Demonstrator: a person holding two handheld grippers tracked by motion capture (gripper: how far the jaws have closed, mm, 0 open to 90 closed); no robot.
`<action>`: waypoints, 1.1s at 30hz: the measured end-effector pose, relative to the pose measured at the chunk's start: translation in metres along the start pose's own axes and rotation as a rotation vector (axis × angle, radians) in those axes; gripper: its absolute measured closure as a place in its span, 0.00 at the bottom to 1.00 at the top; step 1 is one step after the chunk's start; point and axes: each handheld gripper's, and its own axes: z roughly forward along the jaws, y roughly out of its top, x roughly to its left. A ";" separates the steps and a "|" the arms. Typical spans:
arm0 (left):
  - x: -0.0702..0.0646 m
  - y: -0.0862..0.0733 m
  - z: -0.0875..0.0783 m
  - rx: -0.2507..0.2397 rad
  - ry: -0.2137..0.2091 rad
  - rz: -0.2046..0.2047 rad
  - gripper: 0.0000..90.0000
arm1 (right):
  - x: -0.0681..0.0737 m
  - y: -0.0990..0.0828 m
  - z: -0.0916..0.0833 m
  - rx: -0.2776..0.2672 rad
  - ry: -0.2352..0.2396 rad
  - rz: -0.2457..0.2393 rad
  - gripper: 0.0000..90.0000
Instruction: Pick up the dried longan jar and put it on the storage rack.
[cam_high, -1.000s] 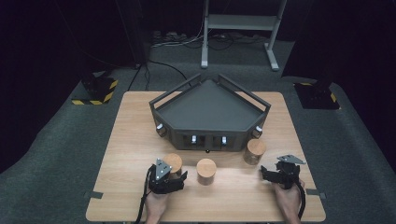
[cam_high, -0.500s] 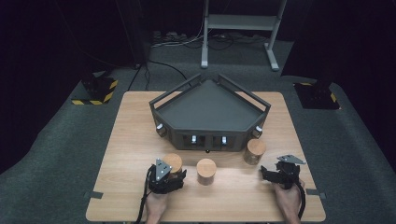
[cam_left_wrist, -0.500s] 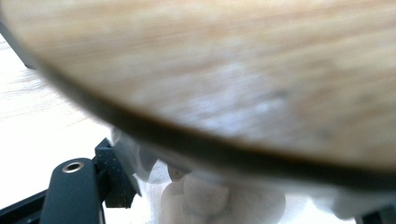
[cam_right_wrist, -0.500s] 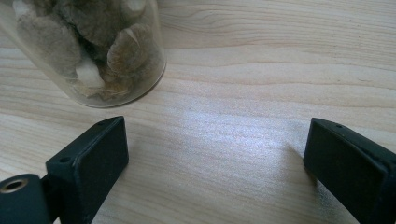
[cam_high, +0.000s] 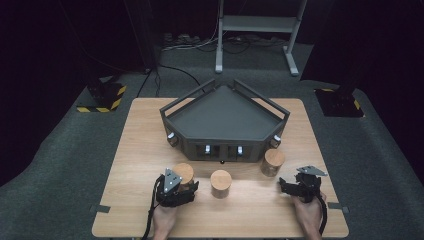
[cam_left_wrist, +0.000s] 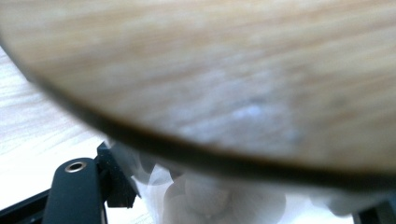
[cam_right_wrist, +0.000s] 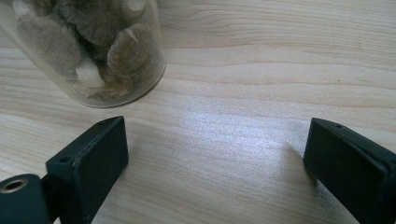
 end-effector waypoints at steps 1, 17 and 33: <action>0.000 0.000 0.000 0.000 0.000 0.000 0.29 | 0.000 0.000 0.000 0.000 0.000 0.000 0.06; -0.010 0.032 0.005 0.063 -0.073 -0.014 0.29 | 0.000 0.000 0.000 0.000 0.000 0.000 0.06; -0.027 0.088 0.012 0.066 -0.142 -0.028 0.29 | 0.000 0.000 0.000 0.000 0.000 0.000 0.06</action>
